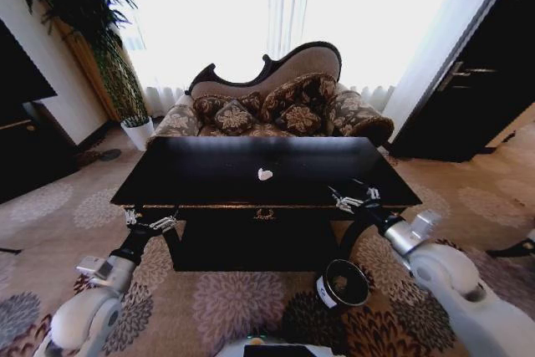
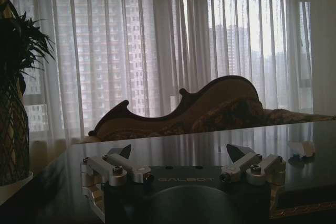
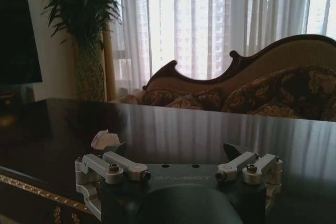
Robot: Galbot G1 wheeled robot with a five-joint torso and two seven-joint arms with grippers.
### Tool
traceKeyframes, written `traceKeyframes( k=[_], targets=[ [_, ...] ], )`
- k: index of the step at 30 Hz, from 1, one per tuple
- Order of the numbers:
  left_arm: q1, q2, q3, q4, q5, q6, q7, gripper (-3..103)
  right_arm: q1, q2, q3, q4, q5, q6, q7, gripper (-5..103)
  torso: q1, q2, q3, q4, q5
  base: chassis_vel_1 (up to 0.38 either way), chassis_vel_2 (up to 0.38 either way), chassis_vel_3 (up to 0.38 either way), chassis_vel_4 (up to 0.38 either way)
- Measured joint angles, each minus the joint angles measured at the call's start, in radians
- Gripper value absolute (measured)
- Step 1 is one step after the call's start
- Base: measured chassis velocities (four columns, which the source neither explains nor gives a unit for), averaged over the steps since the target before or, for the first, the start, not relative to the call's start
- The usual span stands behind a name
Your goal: Move to the front of the table and place the trash on the table into the trash bin.
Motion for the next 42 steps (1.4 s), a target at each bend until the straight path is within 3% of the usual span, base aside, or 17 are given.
traceKeyframes(
  k=[6, 13, 23, 32, 37, 42],
  targets=[
    [0.000, 0.000, 0.000, 0.000, 0.000, 0.000, 0.000, 100, 0.091, -0.063, -0.106, -0.039, -0.003, -0.013, 0.023, 100, 0.000, 0.000, 0.000, -0.0001, 0.0000, 0.000, 0.000, 0.000, 0.000],
    [0.000, 0.000, 0.000, 0.000, 0.000, 0.000, 0.000, 100, 0.340, -0.149, -0.302, -0.126, 0.033, -0.033, 0.068, 100, 0.000, 0.000, 0.000, 0.0001, -0.0002, 0.000, 0.000, 0.000, 0.000],
    [0.000, 0.000, 0.000, 0.000, 0.000, 0.000, 0.000, 100, 0.573, -0.204, -0.555, -0.217, 0.107, -0.082, 0.087, 100, 0.000, 0.000, 0.000, -0.0003, 0.0003, 0.000, 0.000, 0.000, 0.000],
    [0.000, 0.000, 0.000, 0.000, 0.000, 0.000, 0.000, 100, 0.842, -0.189, -0.814, -0.270, 0.172, -0.112, 0.120, 100, 0.000, 0.000, 0.000, 0.0000, -0.0004, 0.000, 0.000, 0.000, 0.000],
    [0.000, 0.000, 0.000, 0.000, 0.000, 0.000, 0.000, 100, 0.976, -0.137, -0.987, -0.303, 0.185, -0.134, 0.137, 100, 0.000, 0.000, 0.000, 0.0000, 0.0000, 0.000, 0.000, 0.000, 0.000],
    [0.000, 0.000, 0.000, 0.000, 0.000, 0.000, 0.000, 100, 1.049, -0.087, -1.069, -0.324, 0.189, -0.145, 0.148, 100, 0.000, 0.000, 0.000, 0.0000, -0.0001, 0.000, 0.000, 0.000, 0.000]
  ],
)
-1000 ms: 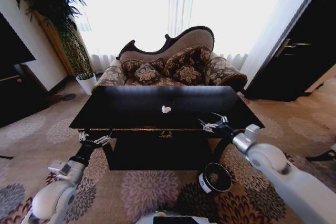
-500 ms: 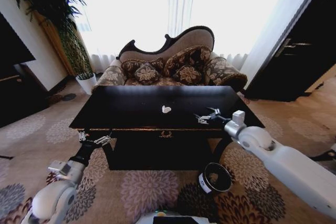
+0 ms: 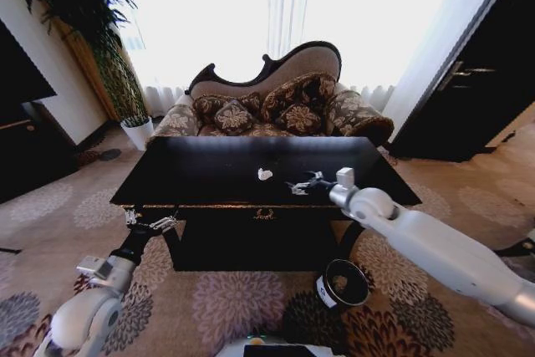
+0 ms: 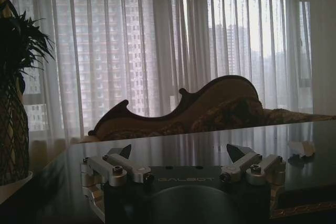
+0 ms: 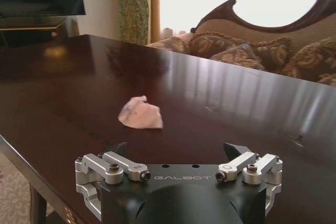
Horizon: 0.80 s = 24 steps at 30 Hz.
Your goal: Move to the front of the table and place the trash on the table into the trash bin.
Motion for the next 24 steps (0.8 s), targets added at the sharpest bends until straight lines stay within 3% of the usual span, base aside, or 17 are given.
traceKeyframes(
  k=[10, 24],
  targets=[
    [0.000, 0.000, 0.000, 0.000, 0.000, 0.000, 0.000, 100, 0.188, 0.121, -0.157, -0.100, -0.003, -0.008, 0.019, 100, 0.000, 0.000, 0.000, 0.0002, -0.0002, 0.000, 0.000, 0.000, 0.000],
    [0.000, 0.000, 0.000, 0.000, 0.000, 0.000, 0.000, 100, 0.228, 0.195, -0.217, -0.153, -0.011, -0.014, 0.028, 100, 0.000, 0.000, 0.000, -0.0001, 0.0000, 0.000, 0.000, 0.000, 0.000]
  ],
)
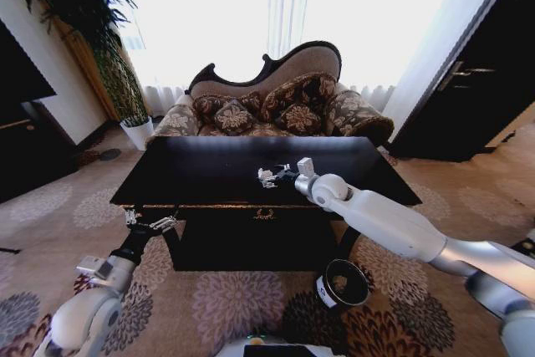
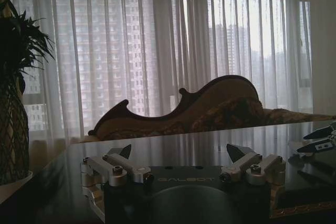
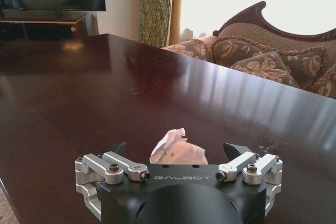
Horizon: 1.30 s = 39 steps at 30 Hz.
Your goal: Move to the front of the table and place the trash on the table into the trash bin.
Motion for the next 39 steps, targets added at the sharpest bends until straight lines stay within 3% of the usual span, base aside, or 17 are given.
traceKeyframes(
  k=[20, 22, 26, 28, 32, 34, 39],
  targets=[
    [0.000, 0.000, 0.000, 0.000, 0.000, 0.000, 0.000, 100, 0.007, 0.045, -0.020, -0.040, -0.012, 0.000, -0.003, 101, 0.000, 0.000, 0.000, 0.0000, 0.0000, 0.000, 0.000, 0.000, 0.000],
    [0.000, 0.000, 0.000, 0.000, 0.000, 0.000, 0.000, 100, 0.003, 0.046, -0.019, -0.040, -0.013, 0.001, -0.003, 96, 0.000, 0.000, 0.000, 0.0000, 0.0000, 0.000, 0.000, 0.000, 0.000],
    [0.000, 0.000, 0.000, 0.000, 0.000, 0.000, 0.000, 100, -0.009, 0.046, -0.011, -0.036, -0.016, 0.002, -0.005, 75, 0.000, 0.000, 0.000, 0.0000, 0.0001, 0.000, 0.000, 0.000, 0.000],
    [0.000, 0.000, 0.000, 0.000, 0.000, 0.000, 0.000, 100, -0.011, 0.045, -0.008, -0.034, -0.016, 0.003, -0.006, 75, 0.000, 0.000, 0.000, 0.0000, 0.0000, 0.000, 0.000, 0.000, 0.000],
    [0.000, 0.000, 0.000, 0.000, 0.000, 0.000, 0.000, 100, -0.014, 0.043, -0.002, -0.032, -0.016, 0.004, -0.007, 53, 0.000, 0.000, 0.000, 0.0000, 0.0000, 0.000, 0.000, 0.000, 0.000],
    [0.000, 0.000, 0.000, 0.000, 0.000, 0.000, 0.000, 100, -0.014, 0.042, -0.002, -0.032, -0.016, 0.005, -0.007, 53, 0.000, 0.000, 0.000, 0.0000, 0.0000, 0.000, 0.000, 0.000, 0.000],
    [0.000, 0.000, 0.000, 0.000, 0.000, 0.000, 0.000, 100, -0.020, 0.042, 0.004, -0.025, -0.017, 0.006, -0.007, 32, 0.000, 0.000, 0.000, 0.0000, 0.0001, 0.000, 0.000, 0.000, 0.000]
  ],
)
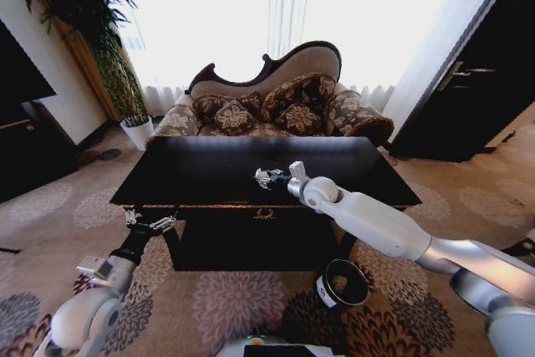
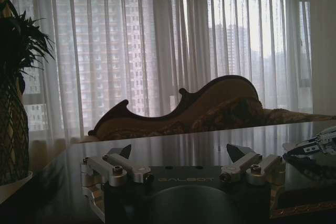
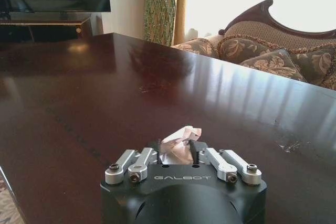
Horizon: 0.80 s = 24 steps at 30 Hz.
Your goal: Move to the front of the table and place the trash on the table into the trash bin.
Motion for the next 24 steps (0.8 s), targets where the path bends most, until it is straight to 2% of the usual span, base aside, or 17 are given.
traceKeyframes(
  k=[3, 4, 6, 7, 8, 10, 17, 21, 22, 24],
  targets=[
    [0.000, 0.000, 0.000, 0.000, 0.000, 0.000, 0.000, 100, -0.007, -0.001, 0.005, 0.005, -0.001, 0.001, 0.000, 21, 0.000, 0.000, 0.000, 0.0000, 0.0000, 0.000, 0.000, 0.000, 0.000],
    [0.000, 0.000, 0.000, 0.000, 0.000, 0.000, 0.000, 100, -0.007, -0.001, 0.005, 0.005, -0.001, 0.001, 0.000, 21, 0.000, 0.000, 0.000, 0.0000, 0.0000, 0.000, 0.000, 0.000, 0.000],
    [0.000, 0.000, 0.000, 0.000, 0.000, 0.000, 0.000, 100, -0.013, -0.004, 0.010, 0.011, -0.002, 0.002, 0.000, 10, 0.000, 0.000, 0.000, 0.0001, 0.0000, 0.000, 0.000, 0.000, 0.000],
    [0.000, 0.000, 0.000, 0.000, 0.000, 0.000, 0.000, 100, -0.013, -0.004, 0.010, 0.011, -0.002, 0.002, 0.000, 10, 0.000, 0.000, 0.000, 0.0001, 0.0000, 0.000, 0.000, 0.000, 0.000],
    [0.000, 0.000, 0.000, 0.000, 0.000, 0.000, 0.000, 100, -0.017, -0.007, 0.013, 0.015, -0.002, 0.002, 0.000, 5, 0.000, 0.000, 0.000, 0.0001, 0.0000, 0.000, 0.000, 0.000, 0.000],
    [0.000, 0.000, 0.000, 0.000, 0.000, 0.000, 0.000, 100, -0.024, -0.013, 0.022, 0.025, -0.001, 0.002, 0.000, 1, 0.000, 0.000, 0.000, 0.0001, 0.0000, 0.000, 0.000, 0.000, 0.000],
    [0.000, 0.000, 0.000, 0.000, 0.000, 0.000, 0.000, 100, -0.066, -0.055, 0.084, 0.079, 0.011, 0.002, -0.001, 0, 0.000, 0.000, 0.000, 0.0000, 0.0000, 0.000, 0.000, 0.000, 0.000],
    [0.000, 0.000, 0.000, 0.000, 0.000, 0.000, 0.000, 100, -0.165, -0.108, 0.194, 0.139, 0.019, 0.002, -0.001, 0, 0.000, 0.000, 0.000, 0.0001, 0.0001, 0.000, 0.000, 0.000, 0.000],
    [0.000, 0.000, 0.000, 0.000, 0.000, 0.000, 0.000, 100, -0.165, -0.108, 0.194, 0.139, 0.019, 0.002, -0.001, 0, 0.000, 0.000, 0.000, 0.0001, 0.0001, 0.000, 0.000, 0.000, 0.000],
    [0.000, 0.000, 0.000, 0.000, 0.000, 0.000, 0.000, 100, -0.263, -0.149, 0.286, 0.176, 0.014, 0.007, -0.014, 0, 0.000, 0.000, 0.000, 0.0001, 0.0002, 0.000, 0.000, 0.000, 0.000]
  ],
)
